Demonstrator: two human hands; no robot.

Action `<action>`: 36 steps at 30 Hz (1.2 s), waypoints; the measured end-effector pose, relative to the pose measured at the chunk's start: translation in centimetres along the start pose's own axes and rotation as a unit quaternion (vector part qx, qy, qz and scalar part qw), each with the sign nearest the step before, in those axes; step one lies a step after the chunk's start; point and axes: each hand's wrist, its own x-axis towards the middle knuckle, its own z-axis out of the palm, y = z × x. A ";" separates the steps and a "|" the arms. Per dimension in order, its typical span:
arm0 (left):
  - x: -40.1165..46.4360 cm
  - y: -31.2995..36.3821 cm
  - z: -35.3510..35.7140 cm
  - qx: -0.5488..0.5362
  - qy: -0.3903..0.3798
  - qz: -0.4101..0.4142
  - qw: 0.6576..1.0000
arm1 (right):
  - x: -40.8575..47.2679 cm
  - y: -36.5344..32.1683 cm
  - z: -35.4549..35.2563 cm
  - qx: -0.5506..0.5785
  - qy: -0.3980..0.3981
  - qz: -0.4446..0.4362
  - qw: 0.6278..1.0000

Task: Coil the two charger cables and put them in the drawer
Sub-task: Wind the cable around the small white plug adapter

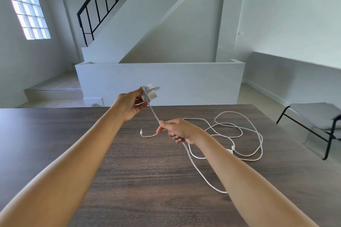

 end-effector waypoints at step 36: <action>-1.0 0.1 -2.1 0.125 -0.168 -0.062 0.976 | 0.5 -0.1 0.3 -0.115 -0.024 0.012 0.993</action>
